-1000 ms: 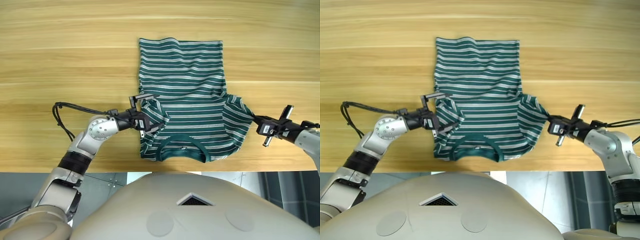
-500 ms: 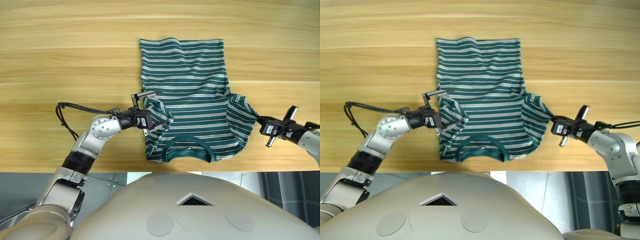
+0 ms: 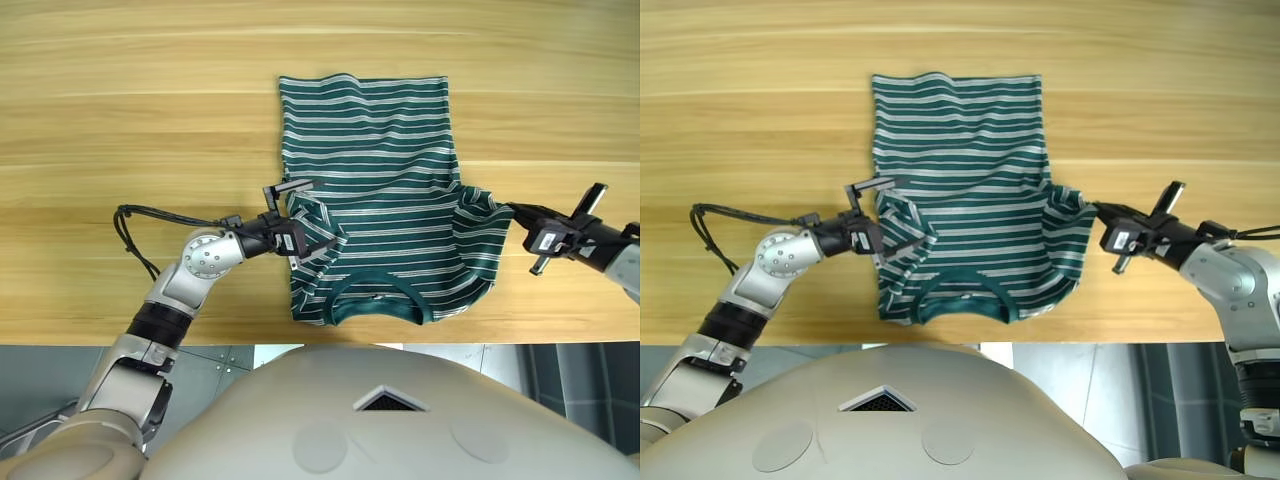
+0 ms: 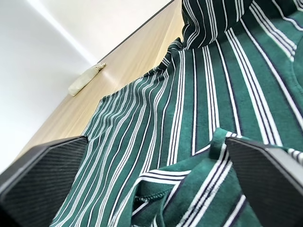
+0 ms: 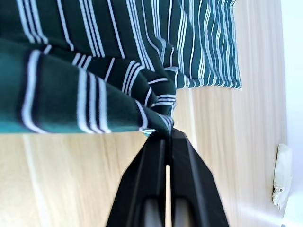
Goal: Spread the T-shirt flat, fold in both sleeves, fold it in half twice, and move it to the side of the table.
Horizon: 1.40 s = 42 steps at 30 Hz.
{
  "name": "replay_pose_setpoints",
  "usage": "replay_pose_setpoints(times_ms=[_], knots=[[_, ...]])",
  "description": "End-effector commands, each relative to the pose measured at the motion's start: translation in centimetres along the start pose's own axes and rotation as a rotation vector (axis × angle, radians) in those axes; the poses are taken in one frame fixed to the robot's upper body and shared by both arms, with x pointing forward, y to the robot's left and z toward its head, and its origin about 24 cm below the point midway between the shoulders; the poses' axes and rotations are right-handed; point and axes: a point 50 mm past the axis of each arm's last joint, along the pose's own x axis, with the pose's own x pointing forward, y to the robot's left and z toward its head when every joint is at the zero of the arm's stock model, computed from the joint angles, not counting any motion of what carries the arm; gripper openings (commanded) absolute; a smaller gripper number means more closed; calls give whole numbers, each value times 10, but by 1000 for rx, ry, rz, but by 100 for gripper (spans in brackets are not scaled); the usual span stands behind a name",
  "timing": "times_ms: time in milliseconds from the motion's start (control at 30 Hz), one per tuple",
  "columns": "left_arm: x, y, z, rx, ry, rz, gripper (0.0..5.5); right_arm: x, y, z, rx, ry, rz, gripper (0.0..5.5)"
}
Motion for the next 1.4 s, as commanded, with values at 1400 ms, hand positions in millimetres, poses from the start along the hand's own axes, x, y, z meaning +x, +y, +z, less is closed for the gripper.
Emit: replay_pose_setpoints(times_ms=[1400], knots=[[4,-8,1,-21,-4,-5,540,66,24,72,-156,-141,243,2]])
